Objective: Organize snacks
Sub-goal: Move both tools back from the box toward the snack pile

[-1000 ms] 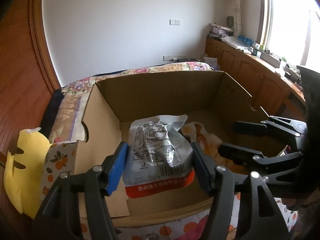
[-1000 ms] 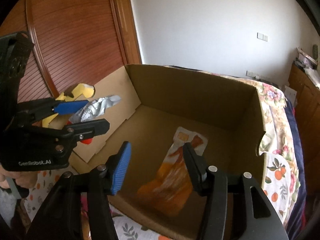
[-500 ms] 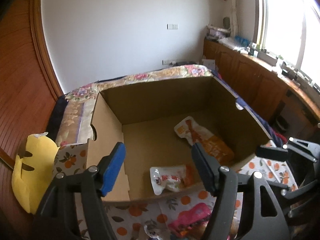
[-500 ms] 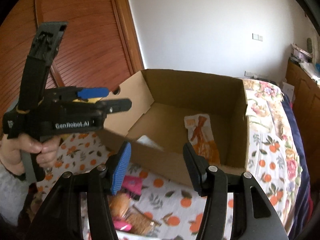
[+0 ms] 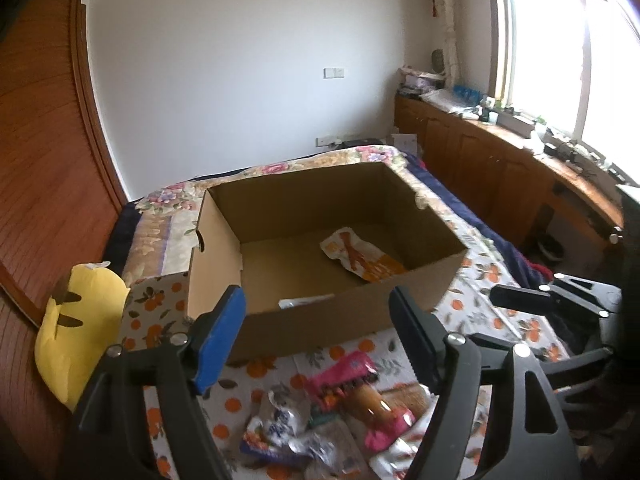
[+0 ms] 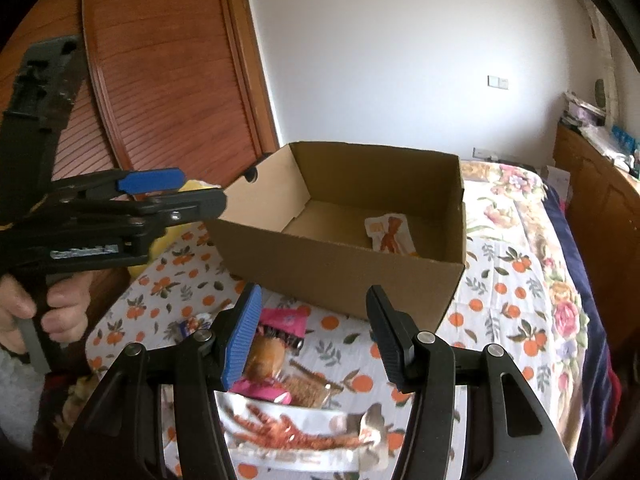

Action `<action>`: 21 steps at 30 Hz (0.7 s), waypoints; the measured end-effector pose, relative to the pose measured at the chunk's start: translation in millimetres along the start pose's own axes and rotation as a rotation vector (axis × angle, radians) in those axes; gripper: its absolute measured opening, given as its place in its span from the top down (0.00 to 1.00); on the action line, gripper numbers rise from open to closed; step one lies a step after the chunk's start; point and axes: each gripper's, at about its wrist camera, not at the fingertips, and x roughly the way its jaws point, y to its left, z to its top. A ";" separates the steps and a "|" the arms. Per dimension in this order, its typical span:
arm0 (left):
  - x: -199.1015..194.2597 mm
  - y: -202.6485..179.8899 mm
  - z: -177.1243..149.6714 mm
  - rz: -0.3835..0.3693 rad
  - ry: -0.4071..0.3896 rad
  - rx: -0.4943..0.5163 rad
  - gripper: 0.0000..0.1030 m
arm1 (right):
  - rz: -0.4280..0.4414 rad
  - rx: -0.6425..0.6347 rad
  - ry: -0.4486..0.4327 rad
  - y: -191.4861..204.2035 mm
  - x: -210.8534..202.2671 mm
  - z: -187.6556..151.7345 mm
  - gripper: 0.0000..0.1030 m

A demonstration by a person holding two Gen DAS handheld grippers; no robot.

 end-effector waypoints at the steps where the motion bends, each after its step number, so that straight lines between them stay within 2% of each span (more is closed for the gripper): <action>1: -5.6 -1.7 -2.2 -0.012 -0.002 0.000 0.27 | -0.003 -0.003 -0.001 2.8 -3.6 -3.8 0.46; 4: -23.1 -6.4 -10.8 -0.022 -0.022 0.013 0.27 | -0.013 -0.005 -0.001 8.4 -12.4 -12.5 0.46; 8: -45.4 -15.7 -21.7 0.033 -0.075 0.070 0.26 | -0.021 0.002 0.001 14.9 -22.5 -24.0 0.46; 12: -59.3 -19.3 -31.2 0.060 -0.090 0.089 0.26 | -0.025 0.008 0.004 21.2 -30.3 -35.0 0.45; 17: -70.6 -21.4 -45.3 0.063 -0.097 0.083 0.26 | -0.026 0.020 0.016 27.4 -36.2 -52.6 0.45; 21: -72.8 -24.9 -63.6 0.026 -0.077 0.082 0.26 | -0.023 0.036 0.027 30.2 -37.7 -65.9 0.44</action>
